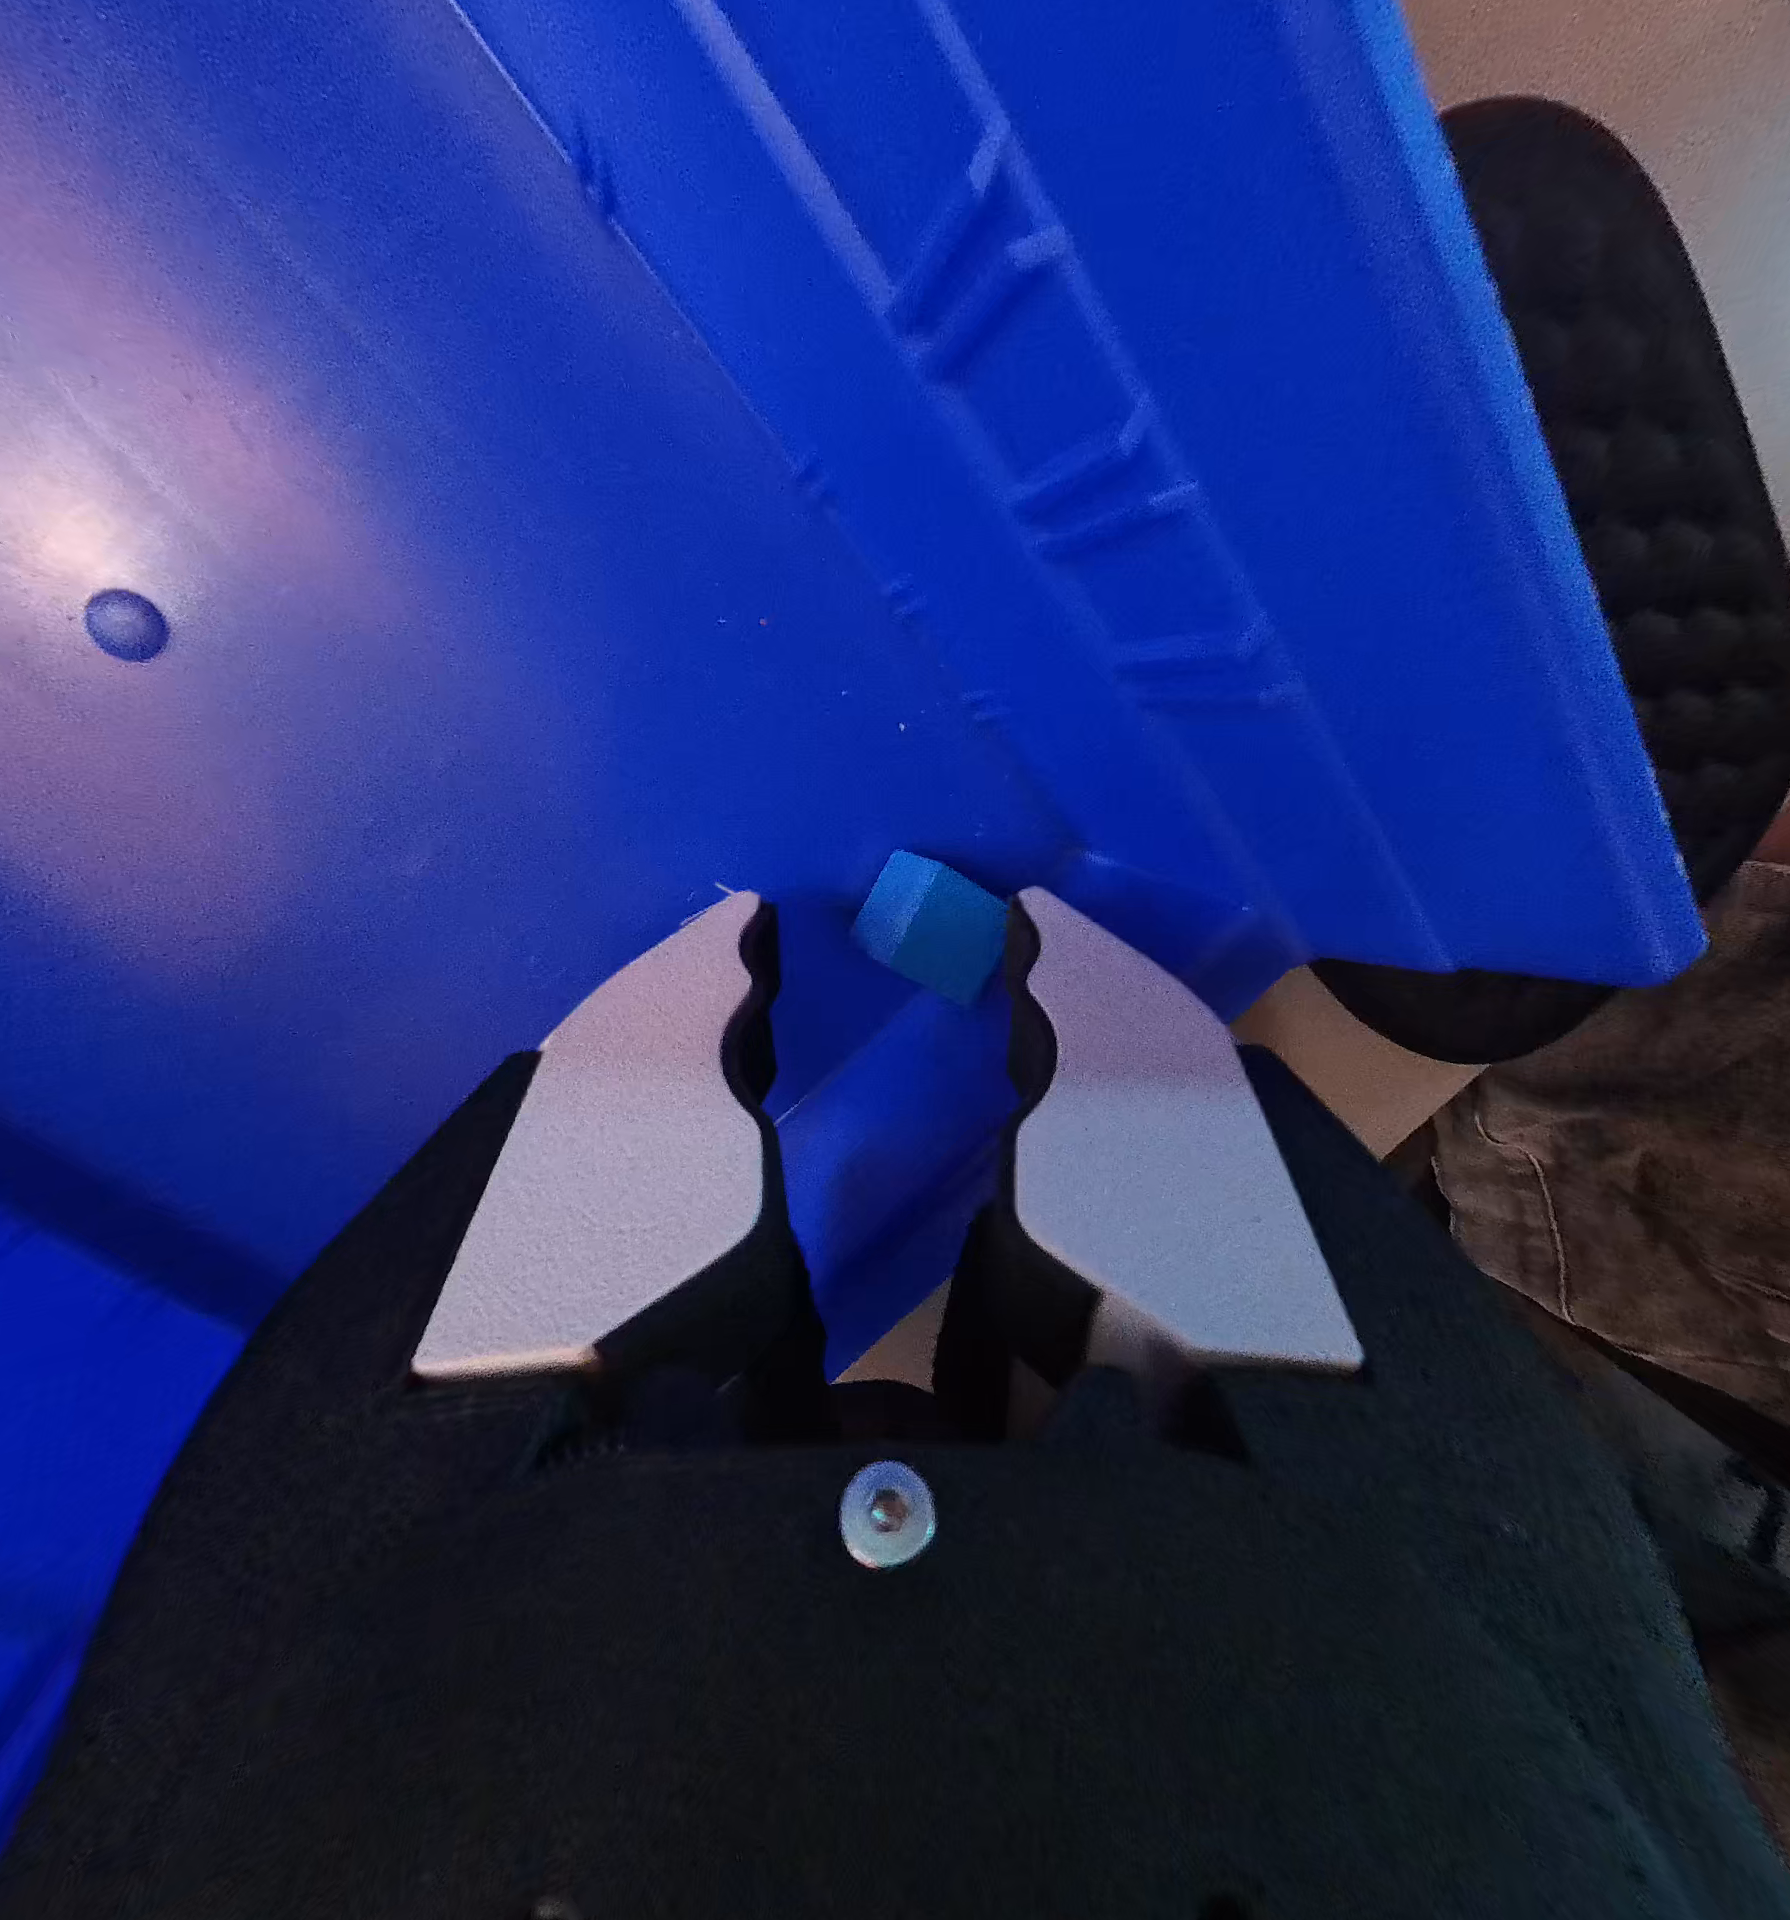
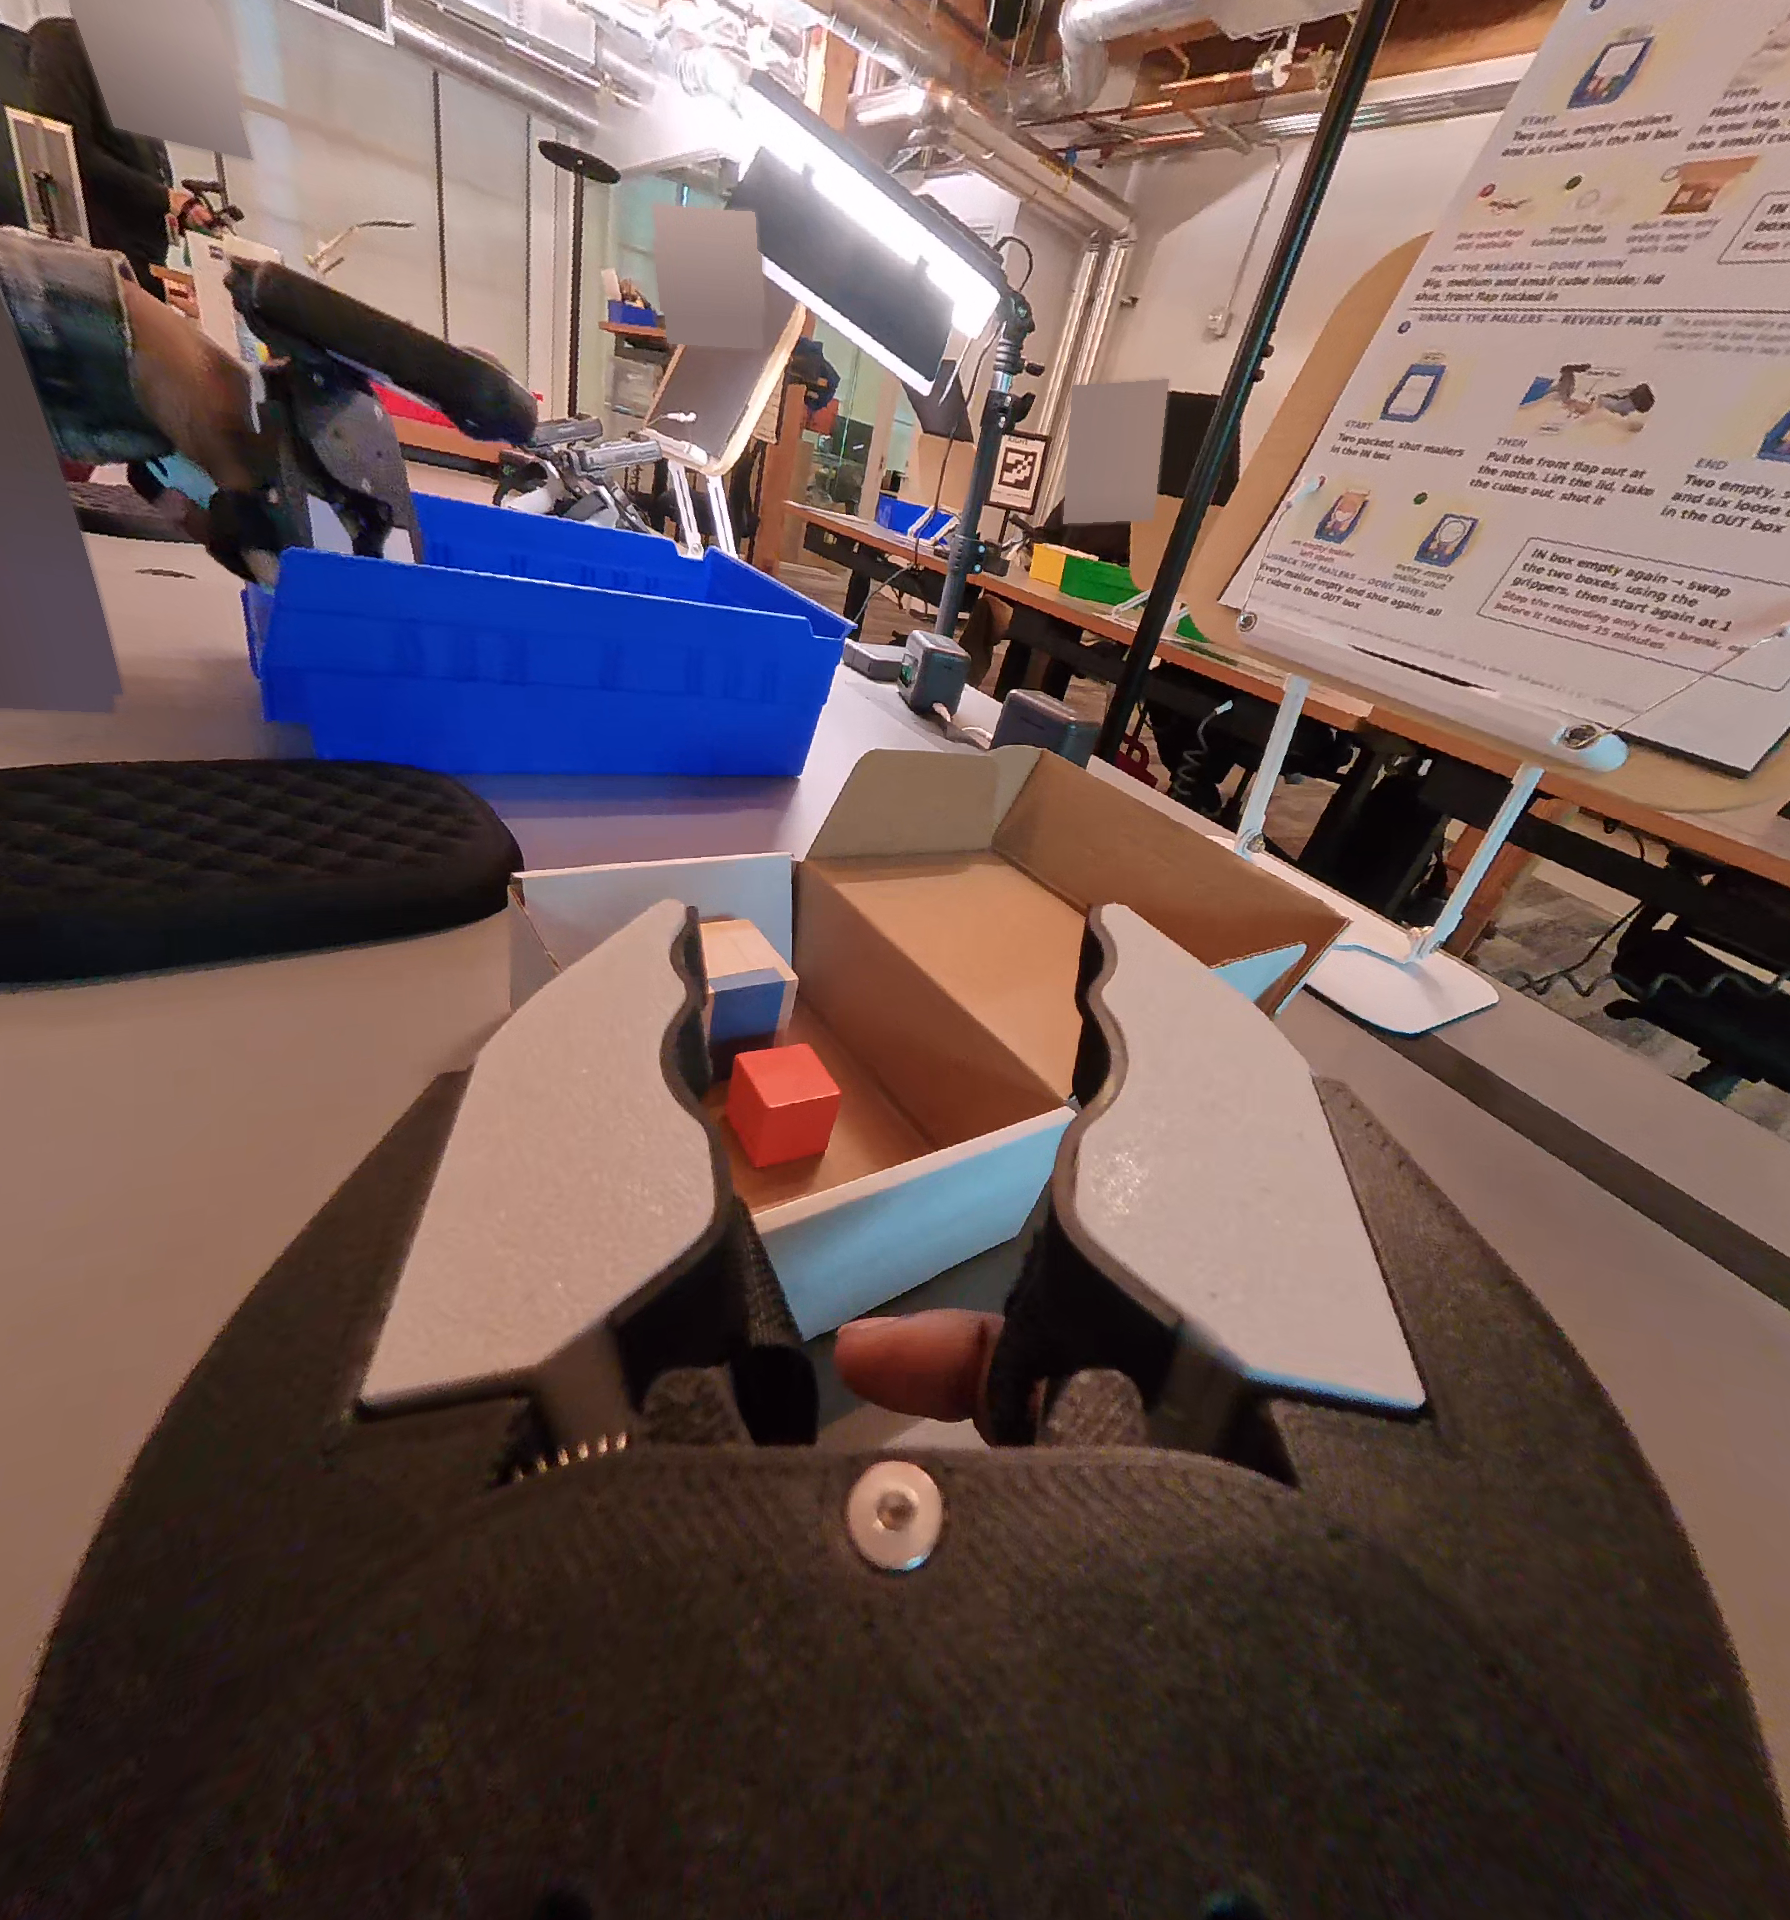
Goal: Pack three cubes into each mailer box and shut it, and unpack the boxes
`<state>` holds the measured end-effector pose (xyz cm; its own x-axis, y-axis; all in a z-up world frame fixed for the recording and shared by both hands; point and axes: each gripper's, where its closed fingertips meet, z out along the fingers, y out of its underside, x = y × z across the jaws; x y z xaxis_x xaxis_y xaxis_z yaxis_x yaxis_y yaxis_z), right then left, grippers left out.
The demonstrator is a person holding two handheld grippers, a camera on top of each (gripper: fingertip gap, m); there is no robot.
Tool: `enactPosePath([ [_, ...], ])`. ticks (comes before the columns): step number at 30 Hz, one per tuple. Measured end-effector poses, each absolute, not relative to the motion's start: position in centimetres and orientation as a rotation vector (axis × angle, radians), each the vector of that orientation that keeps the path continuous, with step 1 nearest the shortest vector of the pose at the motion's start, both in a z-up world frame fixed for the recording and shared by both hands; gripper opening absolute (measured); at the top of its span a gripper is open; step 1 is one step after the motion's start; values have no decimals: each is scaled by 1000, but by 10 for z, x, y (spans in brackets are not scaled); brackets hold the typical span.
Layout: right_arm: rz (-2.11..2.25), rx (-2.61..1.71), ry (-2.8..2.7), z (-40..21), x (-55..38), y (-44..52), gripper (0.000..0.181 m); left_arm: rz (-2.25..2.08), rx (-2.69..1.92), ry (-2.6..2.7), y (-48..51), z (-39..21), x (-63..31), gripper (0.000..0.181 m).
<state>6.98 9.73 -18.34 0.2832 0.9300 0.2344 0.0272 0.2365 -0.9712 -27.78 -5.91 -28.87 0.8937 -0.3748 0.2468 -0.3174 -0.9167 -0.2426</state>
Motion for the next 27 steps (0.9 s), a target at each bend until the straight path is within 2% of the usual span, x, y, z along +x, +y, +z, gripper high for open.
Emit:
enactPosePath([
  [3,820,-1149,-1096,-183,70,98,69,-426,-2888,542,-60,-289,-278,41],
  [5,810,-1145,-1098,-183,70,98,68,-384,-2881,536,-57,-286,-284,28],
  [9,800,-1138,-1103,-183,70,97,68,-109,-2929,464,-51,-288,-320,25],
  [12,797,-1135,-1098,-182,71,98,67,-319,-2839,502,-48,-280,-299,25],
  [18,782,-1133,-1113,-184,70,97,67,-457,-2812,469,-52,-278,-279,46],
  [23,781,-1131,-1111,-183,70,97,67,-388,-2897,452,-62,-289,-283,47],
  [25,777,-1128,-1110,-183,70,97,67,-443,-2900,462,-64,-289,-279,40],
  [27,769,-1125,-1109,-182,70,97,67,-483,-2882,498,-64,-287,-274,25],
])
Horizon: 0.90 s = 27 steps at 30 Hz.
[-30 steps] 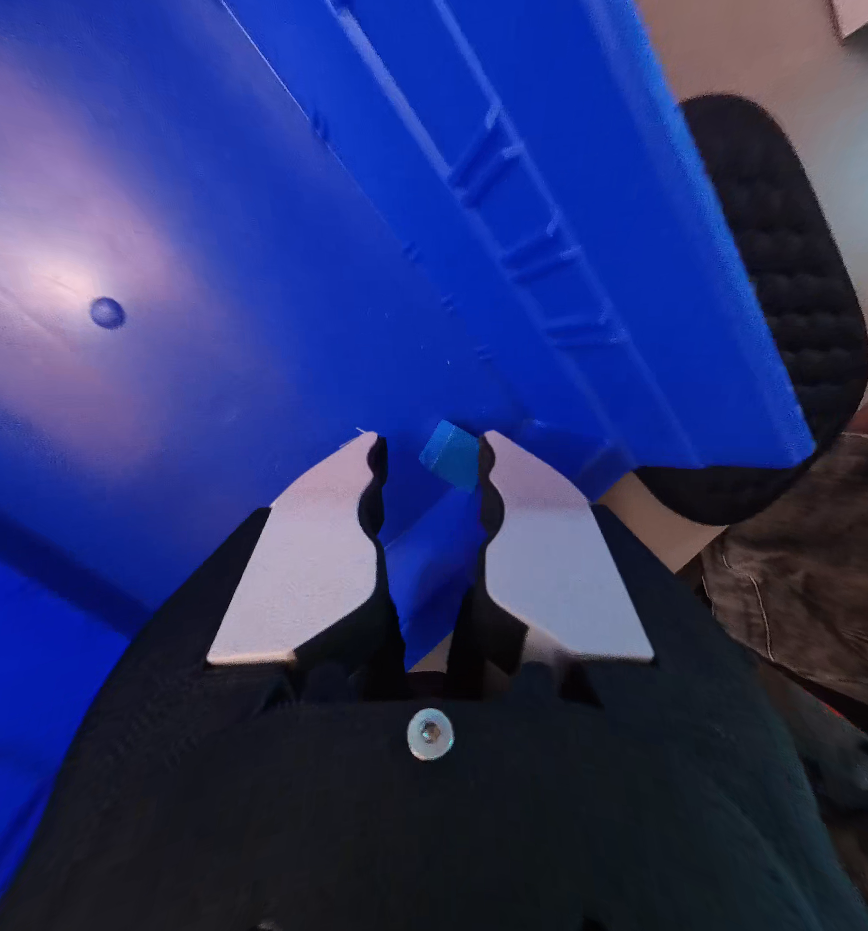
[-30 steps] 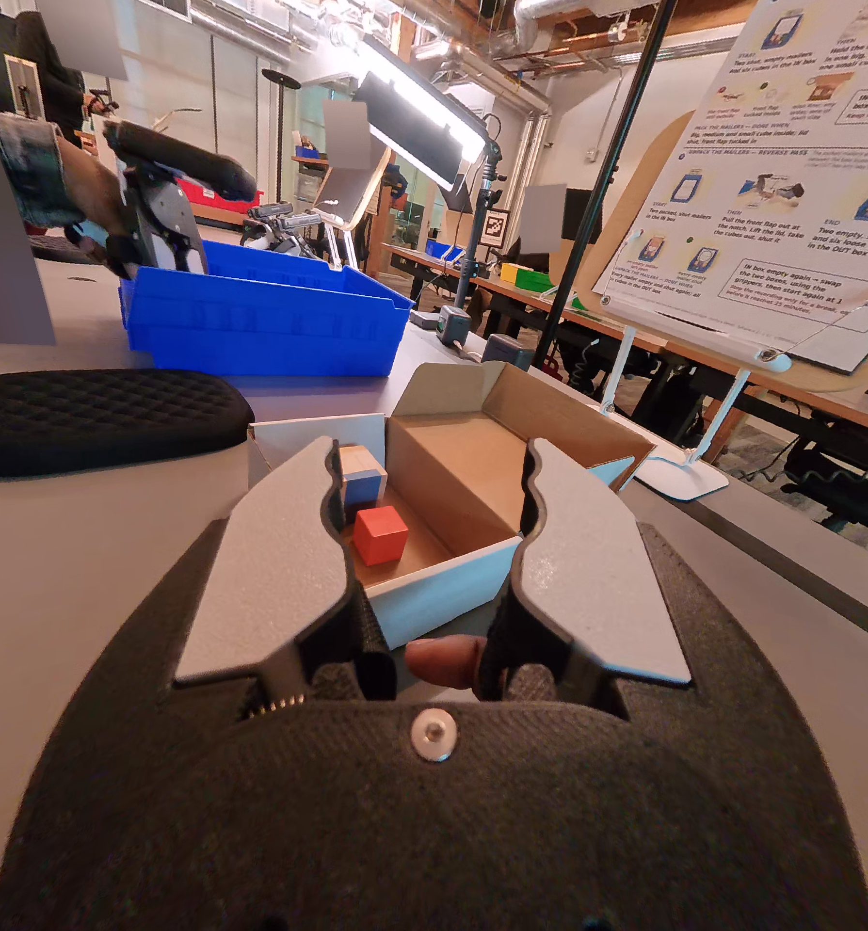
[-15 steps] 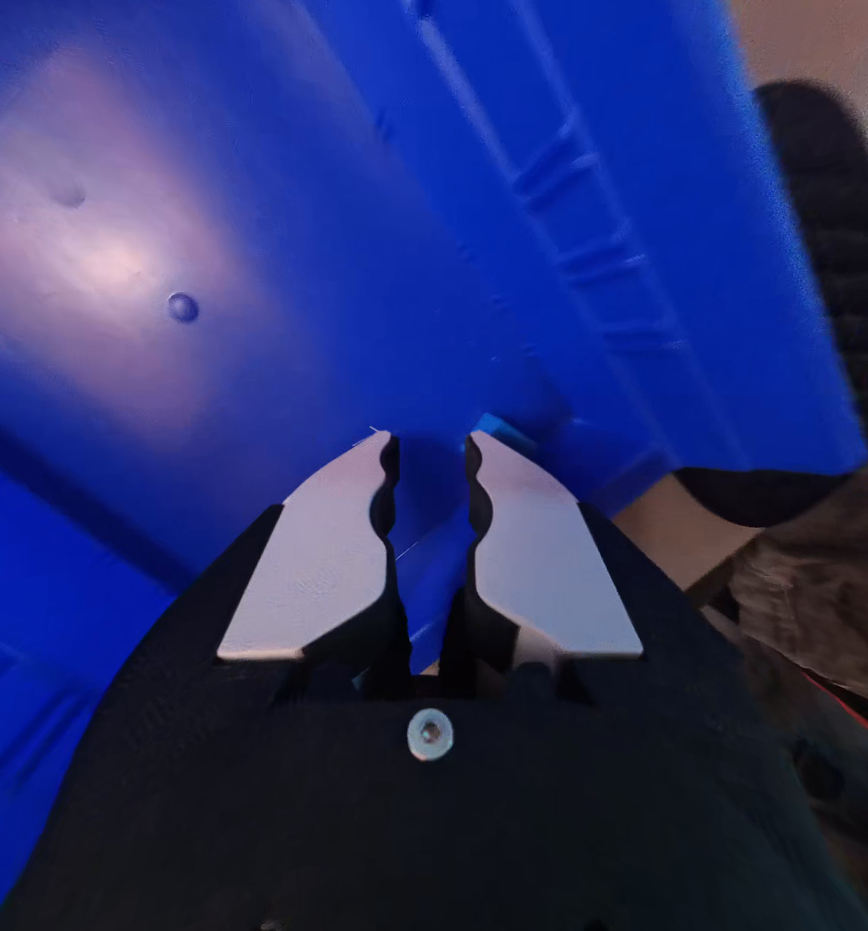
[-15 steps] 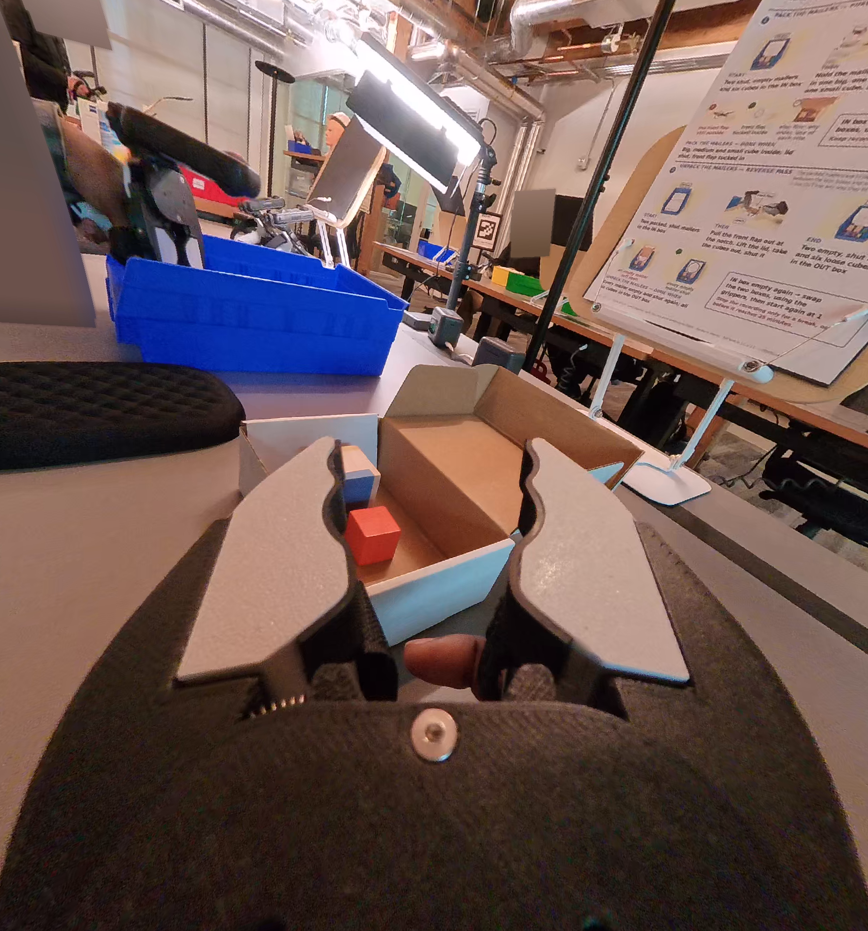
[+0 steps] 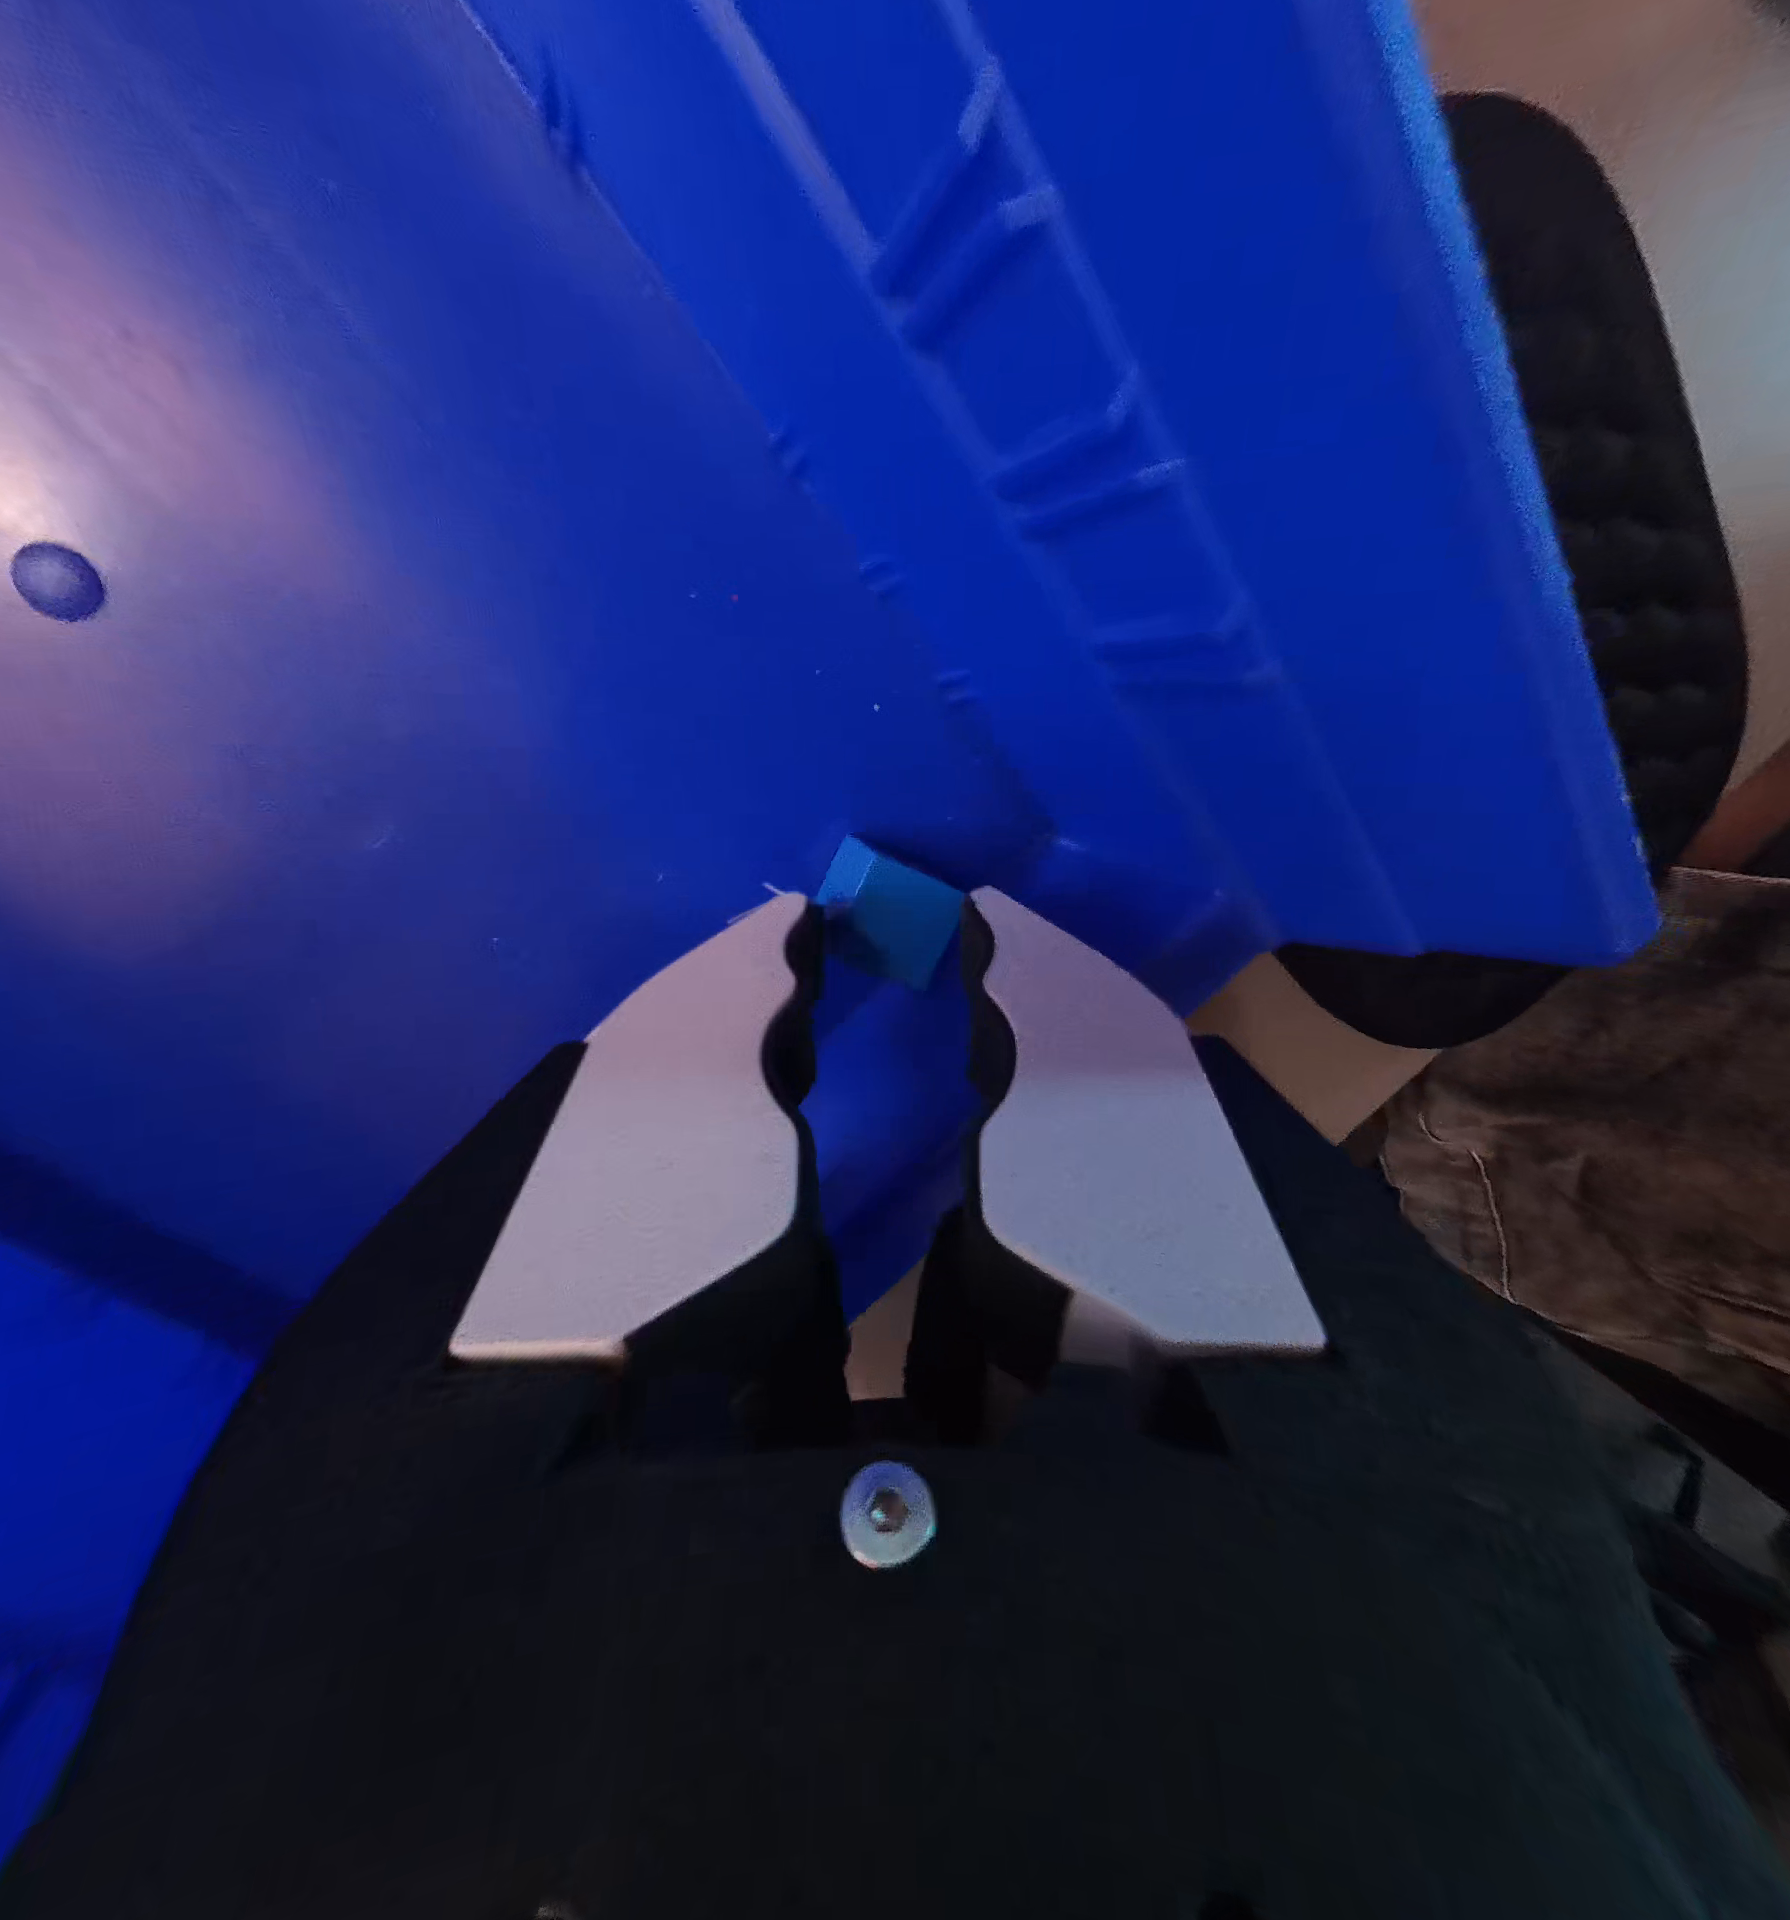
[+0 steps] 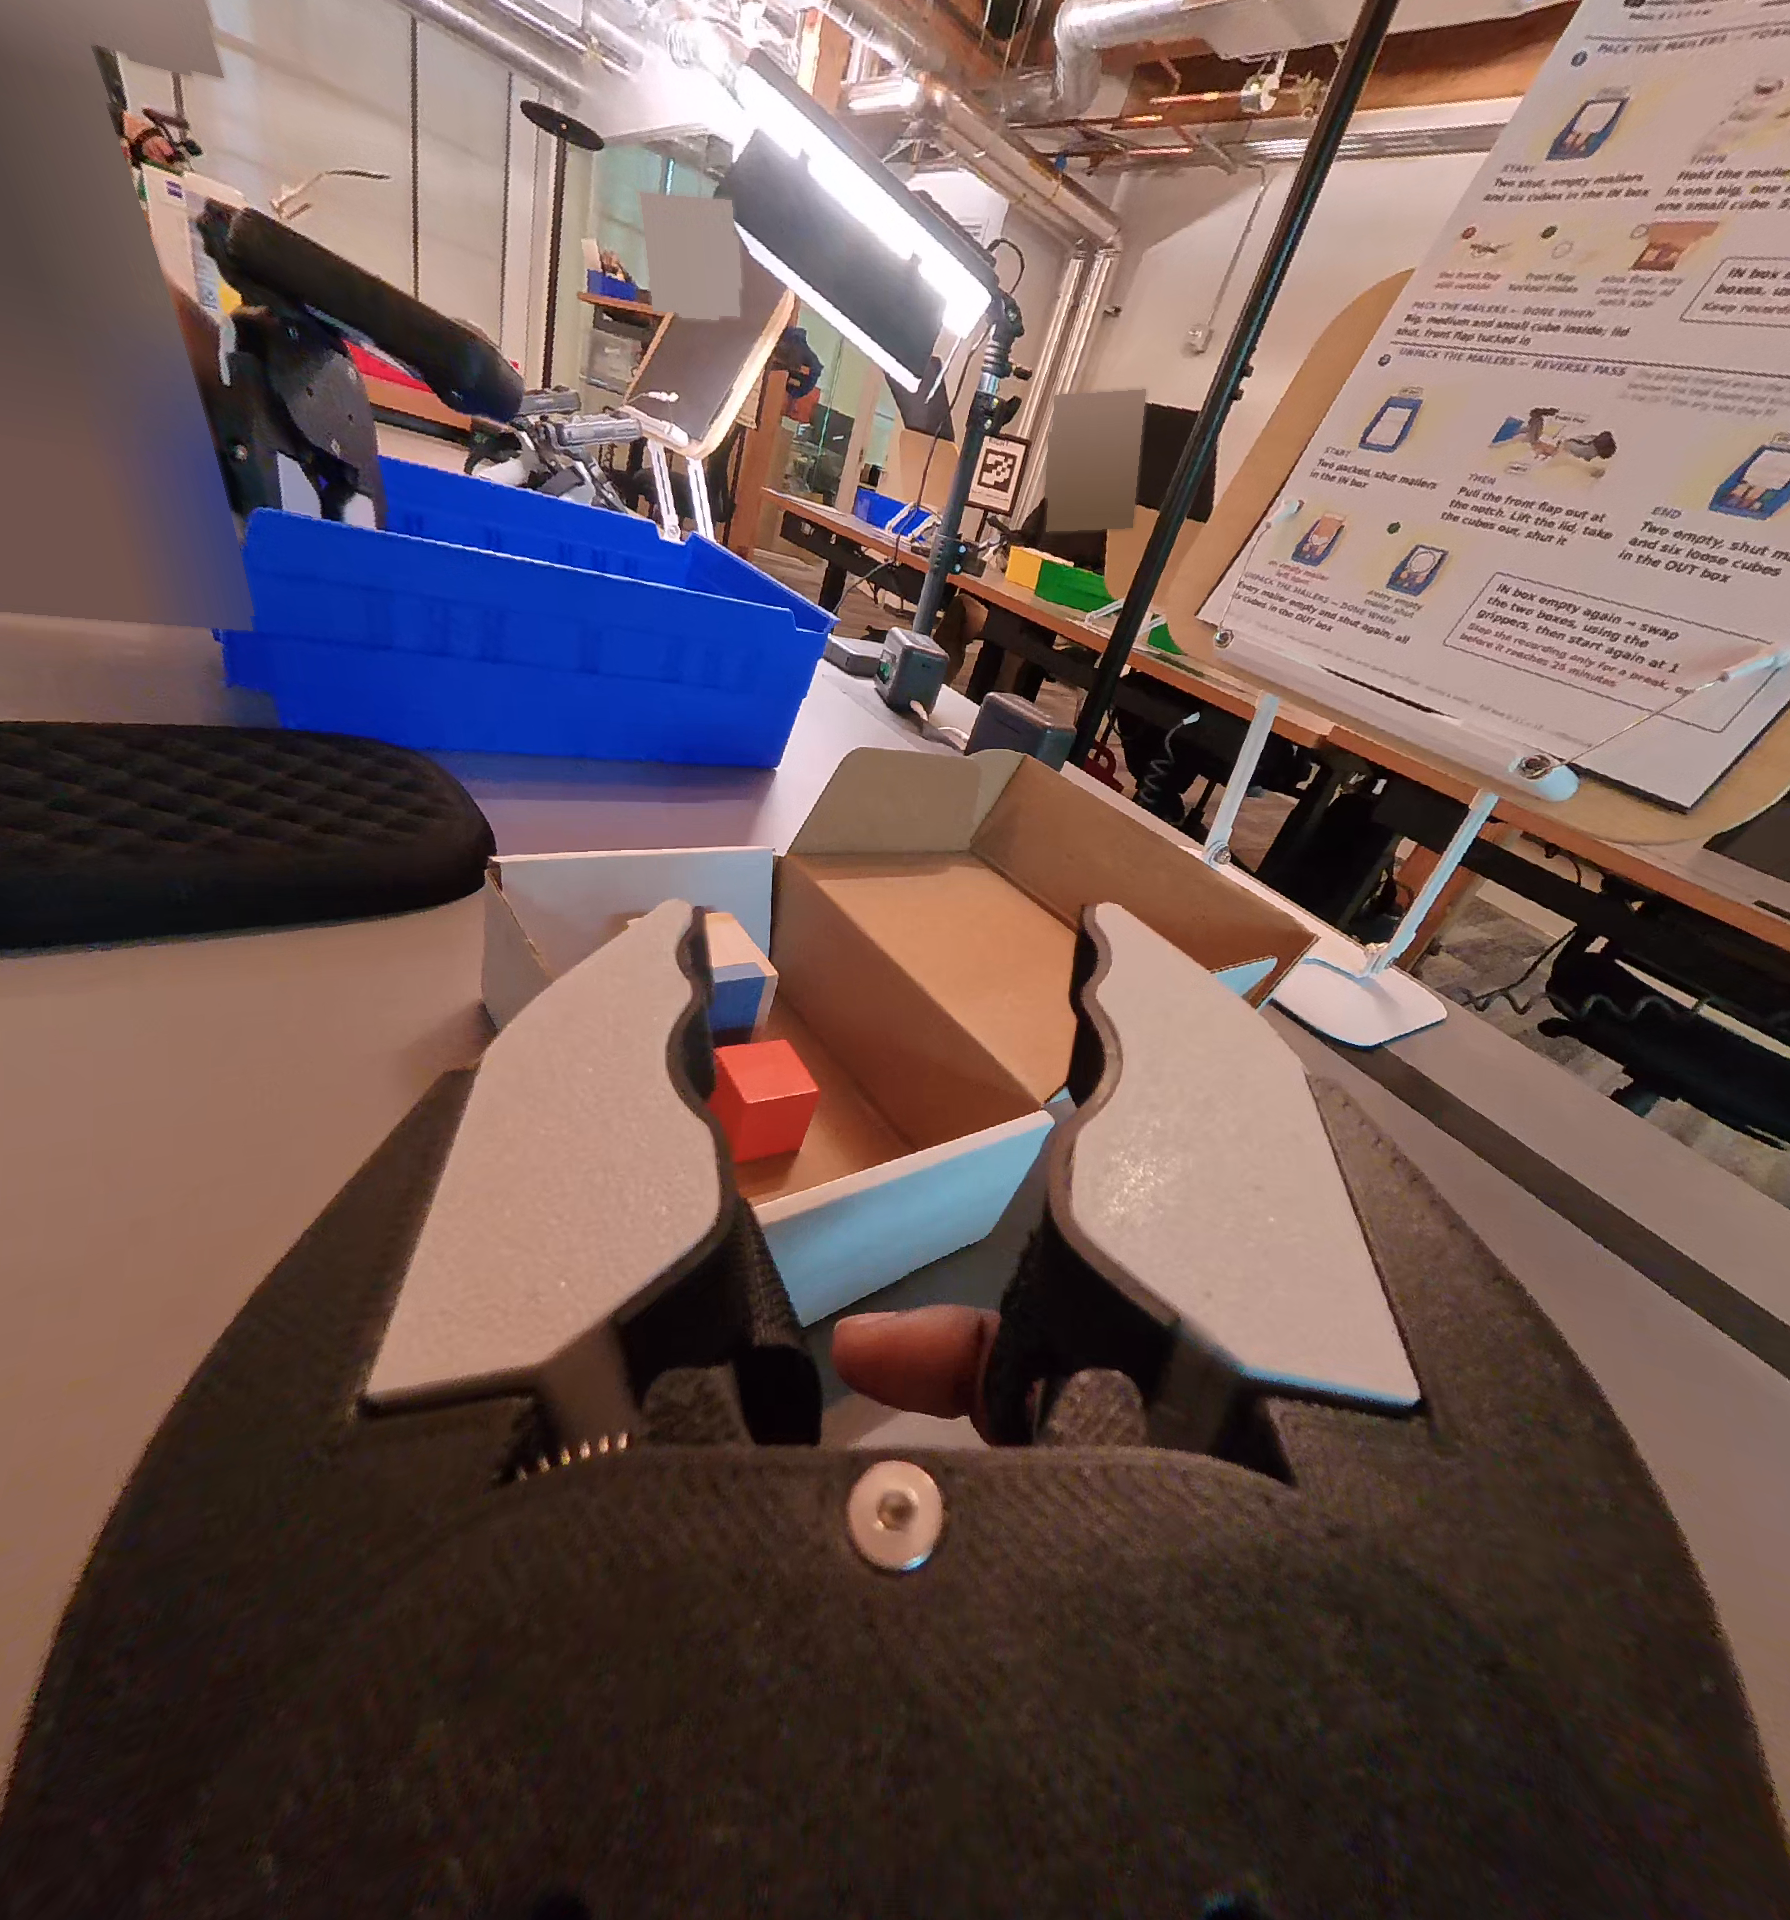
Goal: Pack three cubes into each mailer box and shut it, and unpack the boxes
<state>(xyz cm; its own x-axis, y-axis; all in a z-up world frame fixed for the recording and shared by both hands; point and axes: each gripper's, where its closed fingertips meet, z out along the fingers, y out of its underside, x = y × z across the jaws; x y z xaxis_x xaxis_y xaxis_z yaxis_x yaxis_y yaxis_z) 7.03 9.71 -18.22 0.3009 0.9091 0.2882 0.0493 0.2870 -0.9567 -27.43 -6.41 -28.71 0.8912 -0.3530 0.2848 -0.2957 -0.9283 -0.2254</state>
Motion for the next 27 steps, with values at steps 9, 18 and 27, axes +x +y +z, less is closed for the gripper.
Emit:
enactPosePath([
  [9,751,-1118,-1117,-183,70,97,66,-229,-2791,392,-34,-278,-314,17],
  [18,741,-1114,-1135,-185,69,96,65,-175,-2666,721,-43,-268,-314,46],
  [27,733,-1108,-1140,-185,69,96,65,-128,-2597,1047,-45,-291,-316,34],
])
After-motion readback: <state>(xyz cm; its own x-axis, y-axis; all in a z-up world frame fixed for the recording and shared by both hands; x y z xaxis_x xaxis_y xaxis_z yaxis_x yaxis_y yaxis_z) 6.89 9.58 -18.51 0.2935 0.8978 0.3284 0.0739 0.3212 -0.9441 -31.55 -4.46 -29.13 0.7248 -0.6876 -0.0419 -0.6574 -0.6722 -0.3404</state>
